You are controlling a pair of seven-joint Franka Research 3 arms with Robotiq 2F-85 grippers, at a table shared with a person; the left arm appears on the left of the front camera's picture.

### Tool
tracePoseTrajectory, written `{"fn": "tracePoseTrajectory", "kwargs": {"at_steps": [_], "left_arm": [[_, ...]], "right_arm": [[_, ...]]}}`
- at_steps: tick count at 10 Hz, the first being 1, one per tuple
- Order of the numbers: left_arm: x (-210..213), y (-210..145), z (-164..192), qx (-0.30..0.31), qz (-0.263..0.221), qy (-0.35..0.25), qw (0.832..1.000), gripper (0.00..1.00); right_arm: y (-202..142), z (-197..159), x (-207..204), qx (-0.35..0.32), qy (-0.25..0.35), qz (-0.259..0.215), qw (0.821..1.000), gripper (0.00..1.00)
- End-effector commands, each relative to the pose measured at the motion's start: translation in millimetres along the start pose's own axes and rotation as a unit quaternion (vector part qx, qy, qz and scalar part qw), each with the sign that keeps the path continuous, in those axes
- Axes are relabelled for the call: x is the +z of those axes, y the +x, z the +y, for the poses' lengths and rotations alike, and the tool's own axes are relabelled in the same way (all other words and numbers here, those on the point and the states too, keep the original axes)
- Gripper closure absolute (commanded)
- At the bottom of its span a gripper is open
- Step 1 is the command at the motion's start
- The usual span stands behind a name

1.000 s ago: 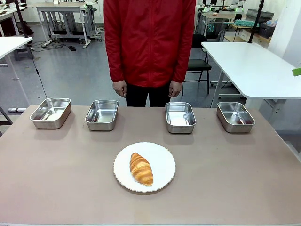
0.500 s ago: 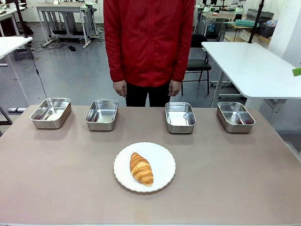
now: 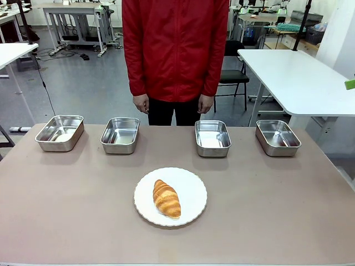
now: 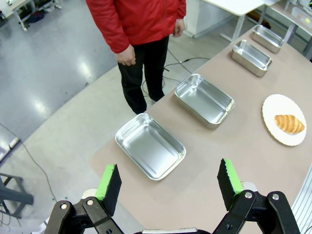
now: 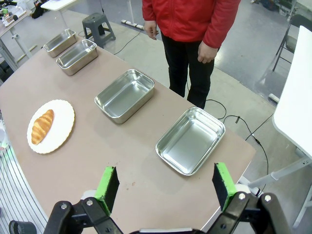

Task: Place the bread in the container.
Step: Place the Butter Roll into the Airtight Container indicated by the human.

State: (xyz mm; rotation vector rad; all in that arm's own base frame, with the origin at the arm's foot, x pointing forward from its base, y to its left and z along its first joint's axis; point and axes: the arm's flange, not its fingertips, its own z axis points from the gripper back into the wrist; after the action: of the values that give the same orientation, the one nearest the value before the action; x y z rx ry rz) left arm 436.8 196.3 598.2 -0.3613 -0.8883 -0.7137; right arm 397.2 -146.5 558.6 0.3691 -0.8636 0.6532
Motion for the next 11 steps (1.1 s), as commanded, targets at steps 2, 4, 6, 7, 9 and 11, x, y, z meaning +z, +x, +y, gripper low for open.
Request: {"fn": "tracePoseTrajectory", "kwargs": {"at_steps": [2,4,6,7,9,11], "left_arm": [[0.4,-0.3,-1.0,-0.008,-0.001,-0.004,1.000,0.00],[0.4,-0.3,-1.0,-0.008,-0.001,-0.004,1.000,0.00],[0.4,-0.3,-1.0,-0.008,-0.001,-0.004,1.000,0.00],[0.4,-0.3,-1.0,-0.008,-0.001,-0.004,1.000,0.00],[0.4,-0.3,-1.0,-0.008,-0.001,-0.004,1.000,0.00],[0.4,-0.3,-1.0,-0.008,-0.001,-0.004,1.000,0.00]], "right_arm": [[0.7,0.6,0.9,0.004,0.002,-0.008,1.000,0.00],[0.7,0.6,0.9,0.004,0.002,-0.008,1.000,0.00],[0.7,0.6,0.9,0.004,0.002,-0.008,1.000,0.00],[0.7,0.6,0.9,0.004,0.002,-0.008,1.000,0.00],[0.7,0.6,0.9,0.004,0.002,-0.008,1.000,0.00],[0.7,0.6,0.9,0.004,0.002,-0.008,1.000,0.00]]}}
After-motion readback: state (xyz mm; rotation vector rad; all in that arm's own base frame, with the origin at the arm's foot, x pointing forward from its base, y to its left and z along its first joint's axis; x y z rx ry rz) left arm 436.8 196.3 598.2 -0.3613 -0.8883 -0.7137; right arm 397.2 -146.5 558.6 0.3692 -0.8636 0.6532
